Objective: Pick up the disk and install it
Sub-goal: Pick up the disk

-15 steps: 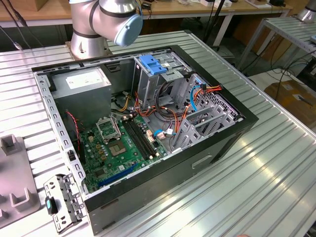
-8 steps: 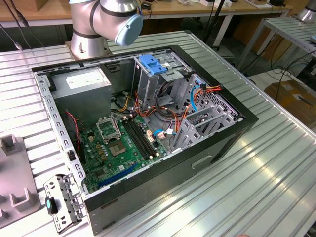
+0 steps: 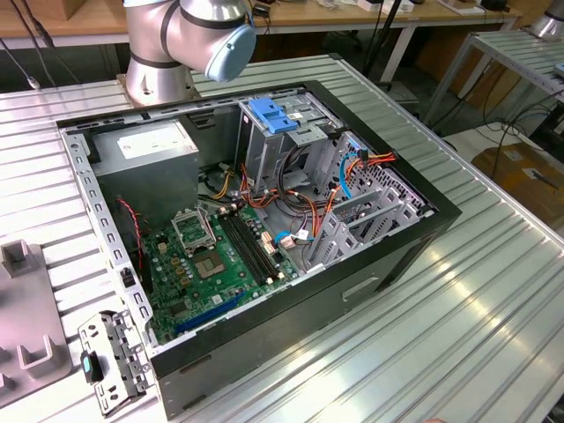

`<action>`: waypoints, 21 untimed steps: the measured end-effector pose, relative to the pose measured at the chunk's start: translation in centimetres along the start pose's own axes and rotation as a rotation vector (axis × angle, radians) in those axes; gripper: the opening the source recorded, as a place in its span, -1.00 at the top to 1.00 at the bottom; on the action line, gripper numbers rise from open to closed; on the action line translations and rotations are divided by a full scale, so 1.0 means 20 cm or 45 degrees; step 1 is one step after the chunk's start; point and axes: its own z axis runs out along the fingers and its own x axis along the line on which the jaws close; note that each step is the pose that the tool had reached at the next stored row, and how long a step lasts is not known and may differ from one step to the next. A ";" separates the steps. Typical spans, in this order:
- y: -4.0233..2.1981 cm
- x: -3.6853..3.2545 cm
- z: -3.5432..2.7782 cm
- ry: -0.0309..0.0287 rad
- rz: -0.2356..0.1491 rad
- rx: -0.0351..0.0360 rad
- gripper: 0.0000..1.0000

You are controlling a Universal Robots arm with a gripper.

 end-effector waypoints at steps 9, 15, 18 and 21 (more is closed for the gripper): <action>-0.078 -0.001 0.002 0.0000 0.000 -0.0001 0.25; -0.105 0.025 0.002 0.0000 0.000 -0.0001 0.25; -0.114 0.054 0.003 0.0001 0.000 -0.0001 0.25; -0.138 0.067 0.003 0.0000 0.000 0.0000 0.25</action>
